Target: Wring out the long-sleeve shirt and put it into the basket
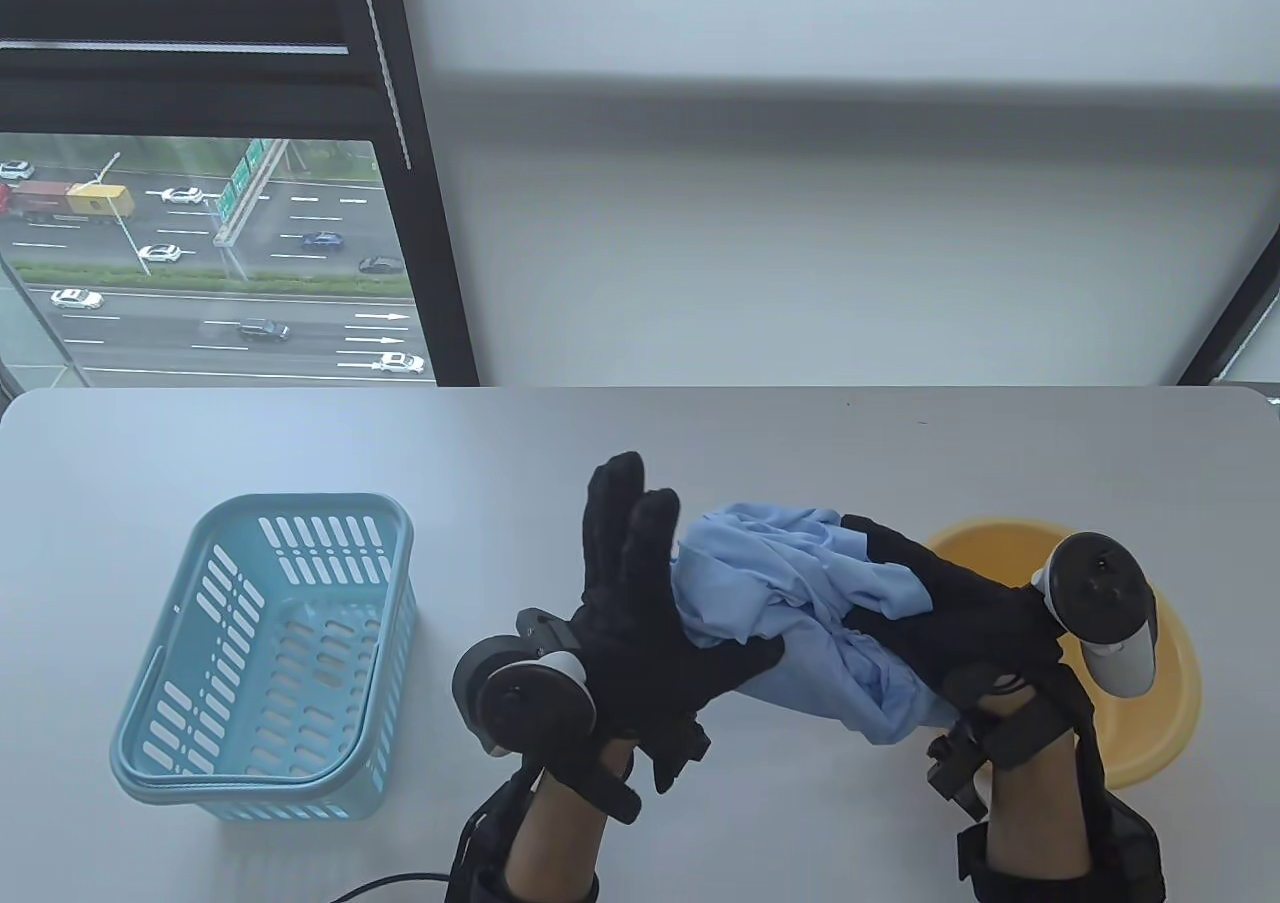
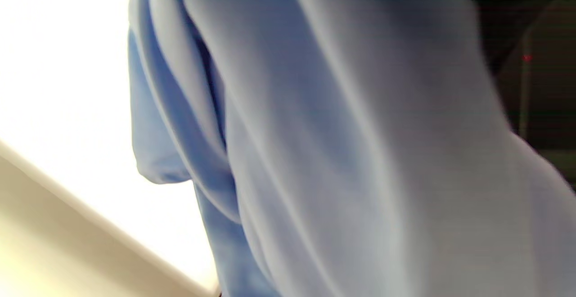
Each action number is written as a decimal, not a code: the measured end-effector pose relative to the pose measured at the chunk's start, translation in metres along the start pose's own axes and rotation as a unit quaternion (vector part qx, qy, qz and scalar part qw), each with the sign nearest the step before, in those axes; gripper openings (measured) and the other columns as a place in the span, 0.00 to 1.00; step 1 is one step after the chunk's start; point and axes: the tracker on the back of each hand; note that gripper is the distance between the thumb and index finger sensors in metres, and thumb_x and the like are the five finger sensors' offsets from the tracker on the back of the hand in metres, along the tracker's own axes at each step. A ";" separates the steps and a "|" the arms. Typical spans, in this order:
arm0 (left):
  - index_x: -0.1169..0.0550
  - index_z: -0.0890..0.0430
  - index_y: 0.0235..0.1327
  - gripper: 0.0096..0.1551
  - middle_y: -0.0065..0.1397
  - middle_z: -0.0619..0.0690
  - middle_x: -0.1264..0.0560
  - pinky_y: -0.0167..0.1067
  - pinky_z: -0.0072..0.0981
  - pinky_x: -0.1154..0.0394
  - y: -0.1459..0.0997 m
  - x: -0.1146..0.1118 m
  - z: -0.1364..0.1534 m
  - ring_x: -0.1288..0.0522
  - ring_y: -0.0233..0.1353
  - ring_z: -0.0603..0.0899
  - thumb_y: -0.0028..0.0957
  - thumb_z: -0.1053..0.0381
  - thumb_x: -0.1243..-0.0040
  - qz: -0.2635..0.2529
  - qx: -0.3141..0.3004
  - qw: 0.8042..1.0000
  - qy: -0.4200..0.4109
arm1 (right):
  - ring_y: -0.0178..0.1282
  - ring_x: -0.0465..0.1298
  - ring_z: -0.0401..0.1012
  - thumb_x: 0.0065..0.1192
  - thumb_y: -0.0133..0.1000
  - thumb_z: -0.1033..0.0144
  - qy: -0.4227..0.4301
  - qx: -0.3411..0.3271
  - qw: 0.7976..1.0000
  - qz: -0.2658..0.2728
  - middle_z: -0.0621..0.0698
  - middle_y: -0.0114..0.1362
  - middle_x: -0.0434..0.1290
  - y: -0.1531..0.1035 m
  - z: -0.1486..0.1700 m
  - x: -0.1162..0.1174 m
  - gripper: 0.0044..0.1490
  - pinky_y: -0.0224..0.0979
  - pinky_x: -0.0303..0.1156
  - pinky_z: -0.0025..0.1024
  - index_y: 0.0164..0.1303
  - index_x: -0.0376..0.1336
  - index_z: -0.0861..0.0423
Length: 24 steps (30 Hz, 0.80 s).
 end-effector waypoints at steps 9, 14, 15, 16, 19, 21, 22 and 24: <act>0.33 0.43 0.84 0.51 0.80 0.51 0.24 0.73 0.65 0.31 0.003 -0.030 -0.001 0.26 0.78 0.67 0.56 0.17 0.34 0.022 0.005 1.000 -0.012 | 0.47 0.82 0.48 0.70 0.63 0.44 -0.003 0.019 1.000 -0.006 0.55 0.68 0.75 0.004 0.008 0.001 0.41 0.50 0.79 0.42 0.83 0.59 0.49; 0.29 0.47 0.78 0.48 0.64 0.49 0.16 0.61 0.57 0.22 0.000 -0.029 0.005 0.16 0.62 0.63 0.57 0.16 0.39 -0.037 0.025 0.999 -0.001 | 0.45 0.82 0.46 0.66 0.64 0.40 -0.068 0.026 0.996 0.054 0.53 0.65 0.77 0.005 -0.008 0.015 0.39 0.50 0.78 0.41 0.81 0.60 0.48; 0.28 0.48 0.77 0.47 0.61 0.49 0.15 0.58 0.56 0.21 0.000 -0.029 0.006 0.15 0.59 0.62 0.58 0.16 0.40 -0.044 0.030 0.999 -0.006 | 0.44 0.82 0.46 0.66 0.64 0.39 -0.077 0.024 0.995 0.061 0.53 0.64 0.77 0.005 -0.010 0.017 0.39 0.49 0.78 0.41 0.81 0.61 0.48; 0.27 0.49 0.75 0.46 0.58 0.48 0.14 0.56 0.55 0.20 -0.002 -0.028 0.007 0.14 0.56 0.61 0.58 0.17 0.41 -0.060 0.042 0.997 -0.017 | 0.44 0.82 0.45 0.65 0.64 0.39 -0.096 0.014 0.992 0.076 0.52 0.63 0.78 0.006 -0.014 0.020 0.38 0.48 0.79 0.40 0.80 0.62 0.48; 0.24 0.52 0.70 0.44 0.49 0.47 0.12 0.48 0.51 0.17 -0.005 -0.026 0.011 0.12 0.48 0.59 0.60 0.19 0.43 -0.099 0.078 0.991 -0.051 | 0.41 0.82 0.43 0.63 0.65 0.41 -0.146 -0.021 0.981 0.129 0.51 0.59 0.79 0.006 -0.026 0.033 0.33 0.47 0.79 0.39 0.76 0.64 0.47; 0.22 0.53 0.68 0.42 0.45 0.46 0.12 0.45 0.49 0.17 -0.007 -0.025 0.015 0.12 0.44 0.58 0.62 0.20 0.44 -0.122 0.109 0.983 -0.085 | 0.39 0.82 0.42 0.61 0.65 0.41 -0.179 -0.048 0.968 0.172 0.50 0.57 0.80 0.006 -0.031 0.045 0.31 0.45 0.79 0.38 0.74 0.66 0.45; 0.22 0.53 0.67 0.41 0.44 0.45 0.12 0.44 0.49 0.17 -0.009 -0.024 0.019 0.12 0.43 0.57 0.62 0.20 0.44 -0.129 0.132 0.977 -0.110 | 0.38 0.82 0.41 0.60 0.65 0.42 -0.195 -0.059 0.960 0.194 0.50 0.56 0.80 0.007 -0.034 0.051 0.29 0.45 0.79 0.37 0.74 0.66 0.45; 0.20 0.53 0.65 0.39 0.42 0.45 0.12 0.42 0.48 0.17 -0.012 -0.024 0.026 0.12 0.42 0.57 0.62 0.21 0.44 -0.142 0.160 0.966 -0.144 | 0.37 0.82 0.39 0.59 0.65 0.42 -0.220 -0.073 0.947 0.220 0.49 0.54 0.80 0.007 -0.036 0.060 0.28 0.44 0.80 0.36 0.73 0.66 0.43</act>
Point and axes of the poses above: the tracker on the back of each hand, its own z axis roughly to the little-finger side, its own y axis roughly from the wrist to the fingertips, x = y × z
